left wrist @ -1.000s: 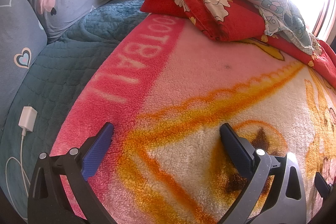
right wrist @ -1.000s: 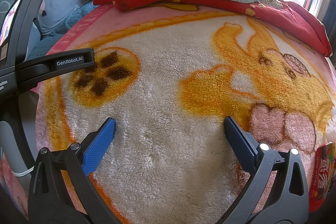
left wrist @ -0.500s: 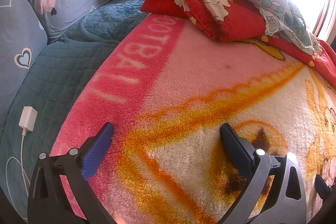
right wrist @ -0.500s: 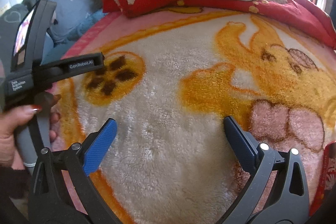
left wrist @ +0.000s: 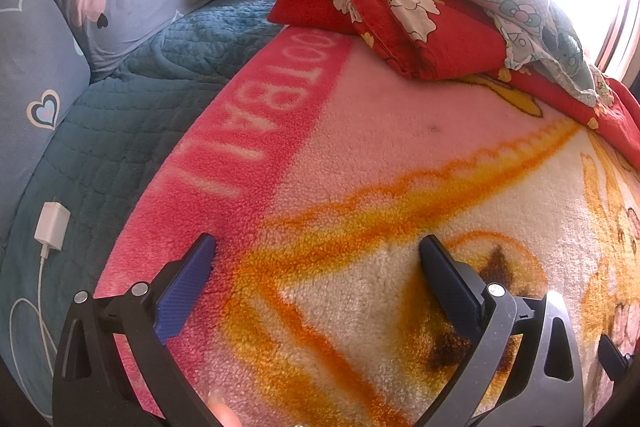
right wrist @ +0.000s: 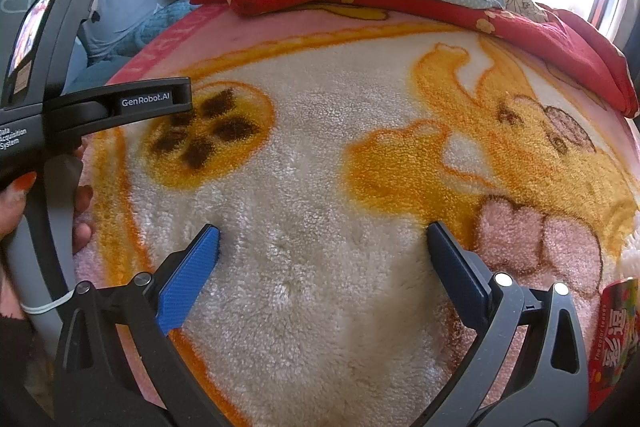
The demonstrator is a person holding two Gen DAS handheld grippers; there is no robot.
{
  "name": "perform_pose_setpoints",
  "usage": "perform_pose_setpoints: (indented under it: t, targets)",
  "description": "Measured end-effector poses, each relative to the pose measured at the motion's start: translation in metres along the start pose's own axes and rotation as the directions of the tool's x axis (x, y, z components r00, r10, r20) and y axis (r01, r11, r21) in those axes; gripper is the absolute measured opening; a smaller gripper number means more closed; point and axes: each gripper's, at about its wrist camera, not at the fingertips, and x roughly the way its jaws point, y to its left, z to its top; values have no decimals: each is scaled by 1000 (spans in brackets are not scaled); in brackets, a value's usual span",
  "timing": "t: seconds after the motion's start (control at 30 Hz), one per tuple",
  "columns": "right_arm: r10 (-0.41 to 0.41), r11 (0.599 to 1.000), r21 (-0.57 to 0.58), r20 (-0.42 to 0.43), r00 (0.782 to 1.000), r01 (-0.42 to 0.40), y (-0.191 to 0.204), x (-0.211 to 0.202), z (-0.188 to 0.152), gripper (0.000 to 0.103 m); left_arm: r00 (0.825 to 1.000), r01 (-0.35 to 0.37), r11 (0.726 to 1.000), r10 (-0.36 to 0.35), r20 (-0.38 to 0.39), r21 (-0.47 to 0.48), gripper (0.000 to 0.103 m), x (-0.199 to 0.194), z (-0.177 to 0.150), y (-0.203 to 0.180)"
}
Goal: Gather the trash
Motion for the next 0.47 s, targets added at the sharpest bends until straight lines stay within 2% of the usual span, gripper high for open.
perform_pose_setpoints:
  t: [0.47]
  targets:
    - [-1, 1000, -1, 0, 1000, 1, 0, 0, 0, 94, 1000, 14, 1000, -14, 2, -7, 98, 1, 4, 6]
